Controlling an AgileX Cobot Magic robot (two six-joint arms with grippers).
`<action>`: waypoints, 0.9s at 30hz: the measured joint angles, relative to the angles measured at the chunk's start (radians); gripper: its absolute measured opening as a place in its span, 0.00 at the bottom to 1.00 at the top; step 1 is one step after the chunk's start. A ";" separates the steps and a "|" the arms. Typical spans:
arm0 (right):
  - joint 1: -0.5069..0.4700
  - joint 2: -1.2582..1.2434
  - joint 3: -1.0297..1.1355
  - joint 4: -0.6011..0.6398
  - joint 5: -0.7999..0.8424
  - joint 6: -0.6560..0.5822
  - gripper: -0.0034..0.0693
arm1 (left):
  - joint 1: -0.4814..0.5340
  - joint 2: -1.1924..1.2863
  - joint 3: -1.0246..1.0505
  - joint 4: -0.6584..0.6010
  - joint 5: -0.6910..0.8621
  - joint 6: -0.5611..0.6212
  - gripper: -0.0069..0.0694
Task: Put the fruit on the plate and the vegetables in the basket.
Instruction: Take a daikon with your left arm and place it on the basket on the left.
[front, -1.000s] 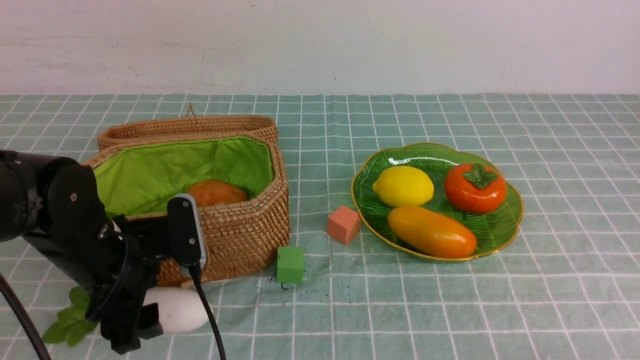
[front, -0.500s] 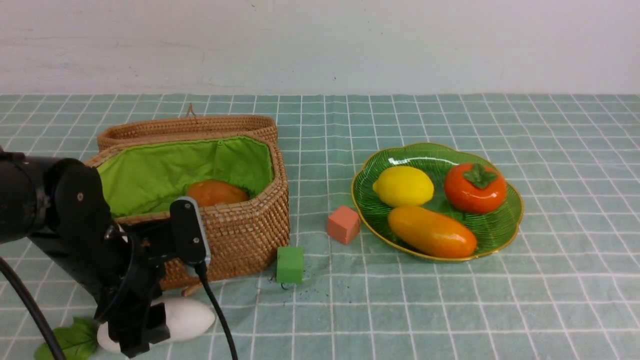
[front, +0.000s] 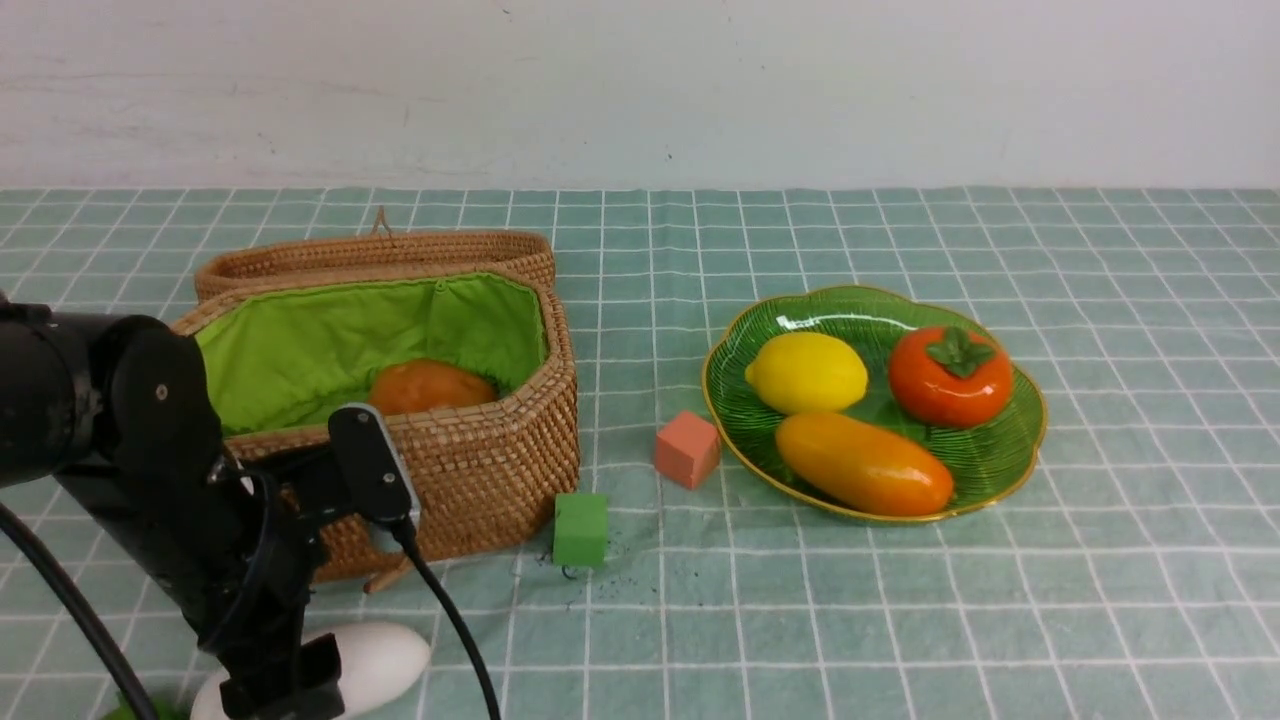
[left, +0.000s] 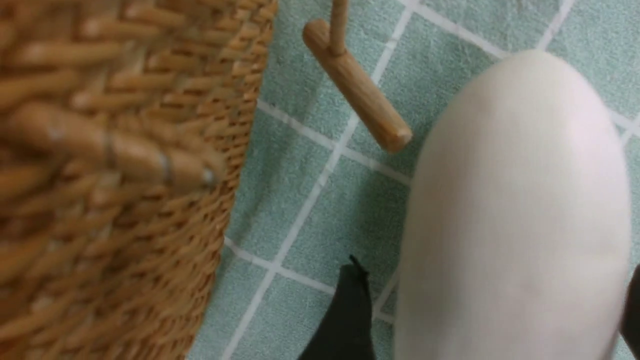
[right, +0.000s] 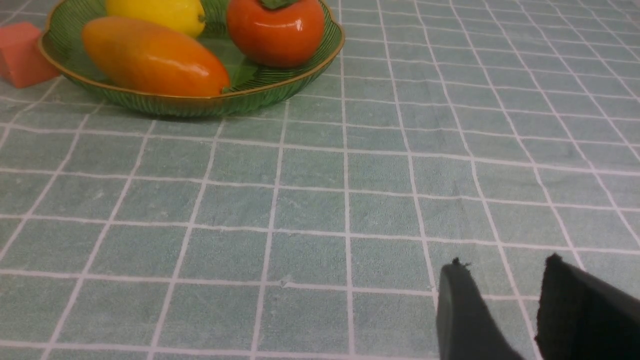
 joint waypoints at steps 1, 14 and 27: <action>0.000 0.000 0.000 0.000 0.000 0.000 0.38 | 0.000 0.000 0.000 0.000 0.000 -0.001 0.97; 0.000 0.000 0.000 0.000 0.000 0.000 0.38 | 0.000 0.071 0.000 -0.014 0.017 -0.007 0.78; 0.000 0.000 0.000 0.000 0.000 0.000 0.38 | 0.000 0.042 0.000 -0.015 0.037 -0.007 0.78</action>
